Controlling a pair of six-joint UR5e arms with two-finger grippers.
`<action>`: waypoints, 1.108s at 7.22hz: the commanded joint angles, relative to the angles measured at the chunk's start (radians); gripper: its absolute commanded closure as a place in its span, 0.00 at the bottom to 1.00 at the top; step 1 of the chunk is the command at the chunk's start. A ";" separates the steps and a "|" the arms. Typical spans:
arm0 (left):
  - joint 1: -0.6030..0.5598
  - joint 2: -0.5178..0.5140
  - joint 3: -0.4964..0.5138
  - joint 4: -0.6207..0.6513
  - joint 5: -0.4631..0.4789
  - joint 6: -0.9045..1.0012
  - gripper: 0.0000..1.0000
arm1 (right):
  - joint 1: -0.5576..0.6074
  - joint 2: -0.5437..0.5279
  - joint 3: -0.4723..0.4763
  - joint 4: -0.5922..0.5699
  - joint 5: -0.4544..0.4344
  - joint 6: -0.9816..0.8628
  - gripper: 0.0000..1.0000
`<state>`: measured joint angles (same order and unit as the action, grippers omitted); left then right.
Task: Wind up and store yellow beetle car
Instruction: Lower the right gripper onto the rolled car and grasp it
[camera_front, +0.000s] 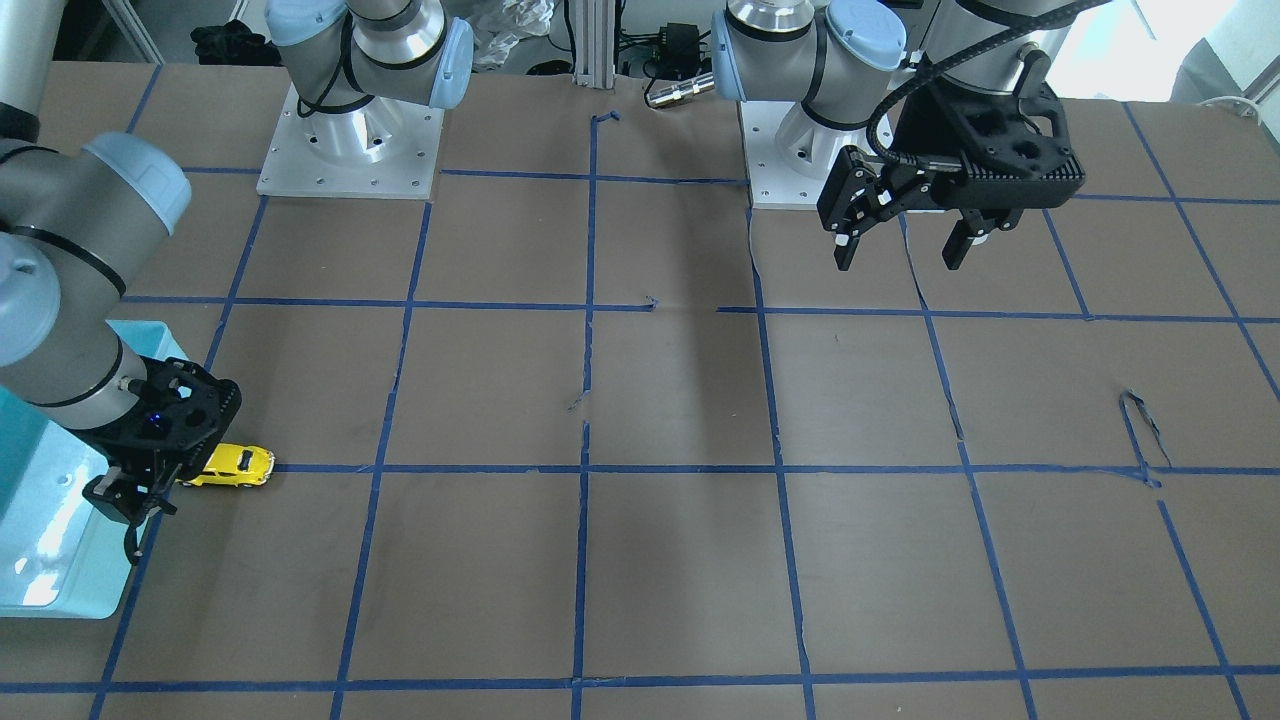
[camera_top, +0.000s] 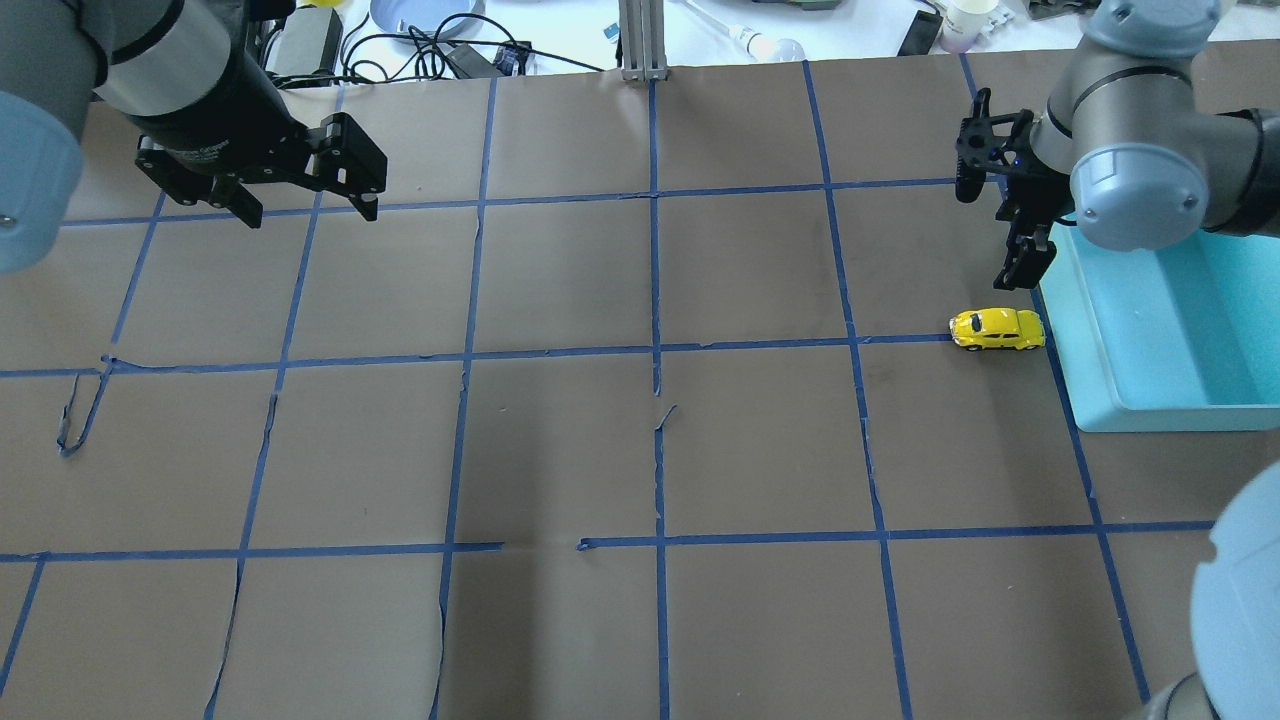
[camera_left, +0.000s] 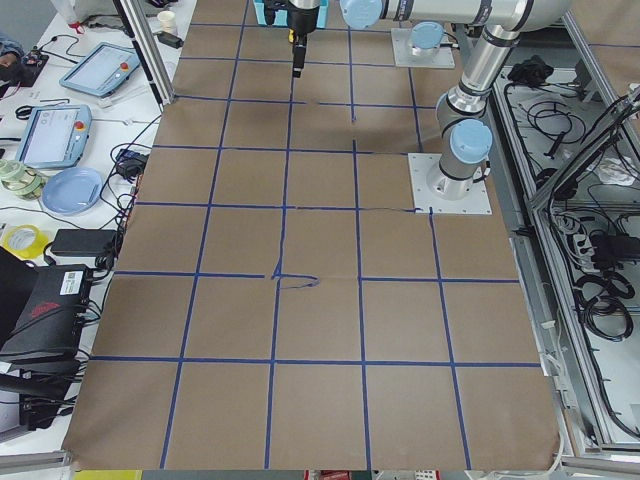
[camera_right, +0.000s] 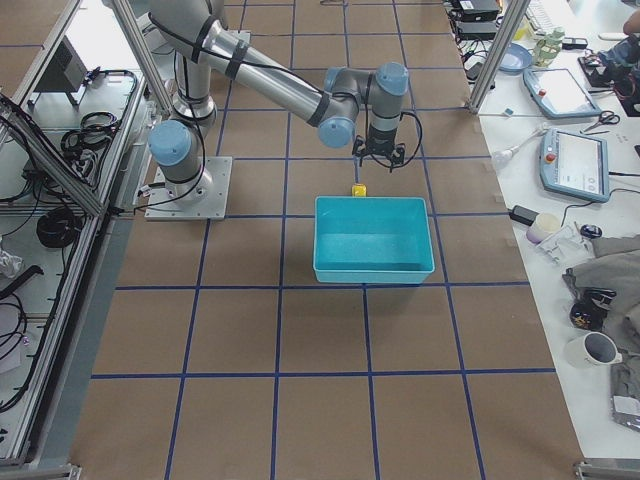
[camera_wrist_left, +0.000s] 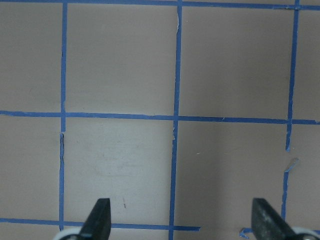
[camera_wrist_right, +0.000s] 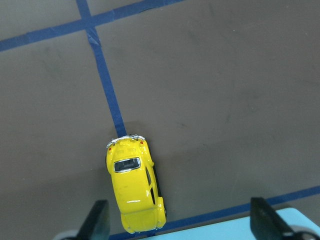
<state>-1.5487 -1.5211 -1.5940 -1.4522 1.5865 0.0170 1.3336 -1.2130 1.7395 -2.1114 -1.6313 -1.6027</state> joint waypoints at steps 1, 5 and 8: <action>-0.001 0.002 -0.003 0.006 -0.003 0.043 0.00 | -0.001 0.082 0.012 -0.027 -0.010 -0.048 0.00; 0.001 0.002 -0.001 0.006 -0.003 0.044 0.00 | -0.008 0.081 0.075 -0.025 -0.013 -0.051 0.00; 0.001 0.002 -0.003 0.006 -0.003 0.044 0.00 | -0.042 0.084 0.101 -0.027 -0.009 -0.052 0.25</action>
<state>-1.5478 -1.5192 -1.5962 -1.4466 1.5830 0.0614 1.2981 -1.1313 1.8352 -2.1371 -1.6434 -1.6532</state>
